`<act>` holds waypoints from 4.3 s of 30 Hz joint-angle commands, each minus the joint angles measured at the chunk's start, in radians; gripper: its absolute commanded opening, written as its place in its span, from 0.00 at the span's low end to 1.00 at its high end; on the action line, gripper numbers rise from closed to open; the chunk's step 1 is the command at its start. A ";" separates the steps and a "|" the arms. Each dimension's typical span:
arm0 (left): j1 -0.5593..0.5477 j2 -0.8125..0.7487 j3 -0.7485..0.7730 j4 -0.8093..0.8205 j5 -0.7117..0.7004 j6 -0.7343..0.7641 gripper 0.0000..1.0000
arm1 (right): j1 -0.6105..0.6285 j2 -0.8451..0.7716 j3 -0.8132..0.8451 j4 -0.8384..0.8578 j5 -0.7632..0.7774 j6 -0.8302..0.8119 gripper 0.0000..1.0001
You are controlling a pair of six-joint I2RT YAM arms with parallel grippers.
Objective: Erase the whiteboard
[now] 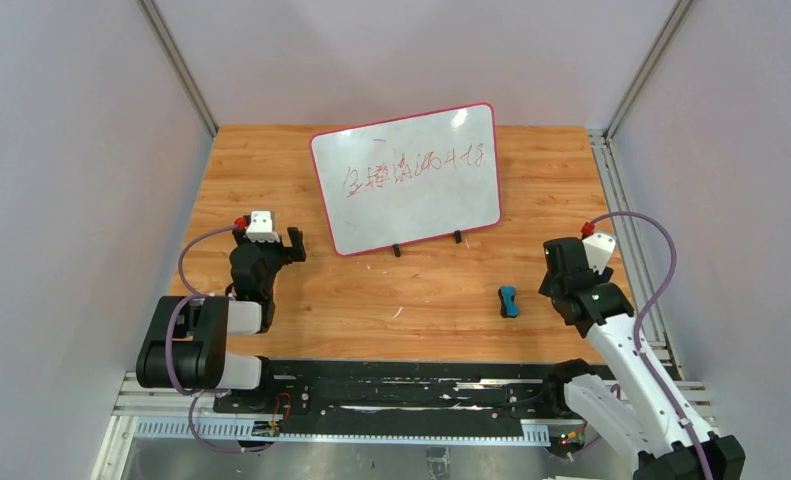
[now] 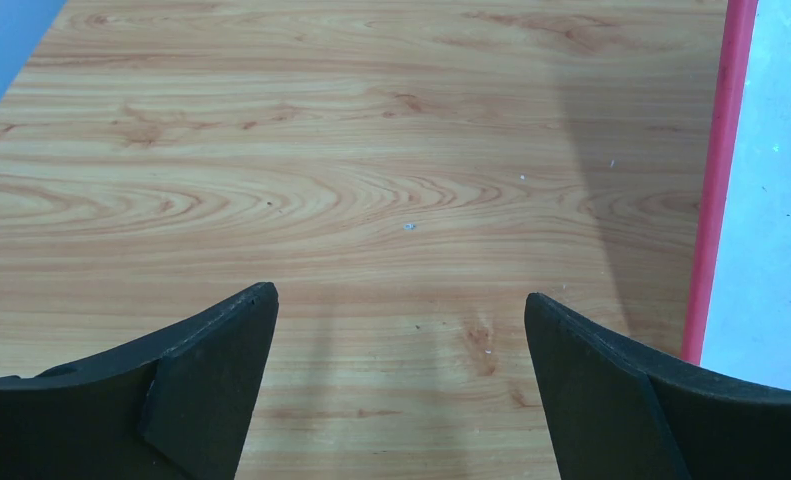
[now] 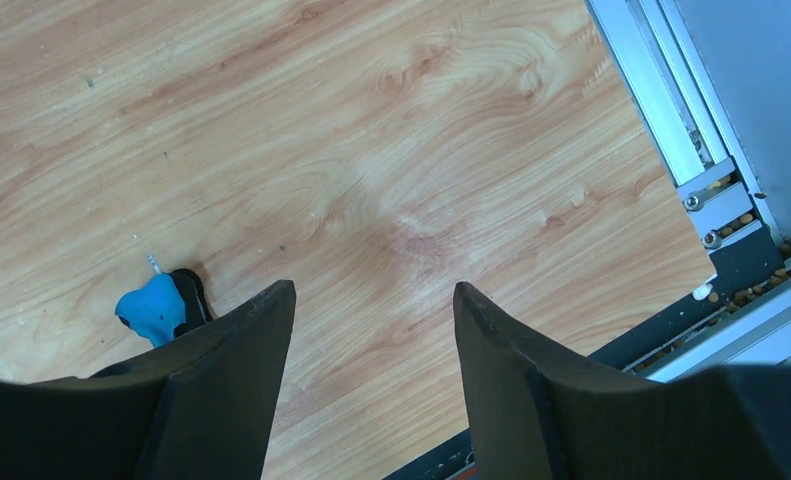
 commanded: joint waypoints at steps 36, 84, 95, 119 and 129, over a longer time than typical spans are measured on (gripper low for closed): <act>-0.001 -0.002 0.010 0.022 0.005 0.016 0.98 | 0.037 0.161 -0.081 0.117 -0.505 -0.086 0.50; -0.001 -0.003 0.010 0.023 0.004 0.015 0.98 | 0.051 0.412 -0.001 0.244 -0.563 -0.231 0.50; -0.001 -0.003 0.010 0.022 0.004 0.016 0.98 | 0.050 0.462 -0.005 0.266 -0.569 -0.229 0.40; -0.001 -0.002 0.010 0.023 0.004 0.015 0.98 | 0.062 0.266 0.004 0.279 -0.597 -0.246 0.01; -0.001 -0.003 0.010 0.023 0.005 0.015 0.98 | 0.070 0.114 0.010 0.358 -0.609 -0.212 0.01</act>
